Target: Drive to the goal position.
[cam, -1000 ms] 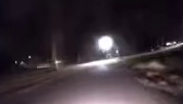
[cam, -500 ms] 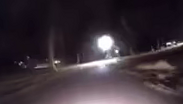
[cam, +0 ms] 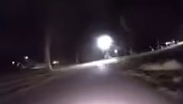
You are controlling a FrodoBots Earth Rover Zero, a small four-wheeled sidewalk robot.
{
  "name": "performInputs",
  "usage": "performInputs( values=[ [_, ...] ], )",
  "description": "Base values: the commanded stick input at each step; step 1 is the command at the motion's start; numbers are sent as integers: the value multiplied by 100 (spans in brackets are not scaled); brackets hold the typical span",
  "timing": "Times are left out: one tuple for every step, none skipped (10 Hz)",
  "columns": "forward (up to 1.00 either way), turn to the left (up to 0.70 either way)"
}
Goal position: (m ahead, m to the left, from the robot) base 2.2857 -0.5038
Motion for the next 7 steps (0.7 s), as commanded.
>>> performInputs(
  values=[
    [100, 40],
    [100, 40],
    [100, 14],
    [100, 0],
    [100, 0],
    [100, 0],
    [100, 0]
  ],
)
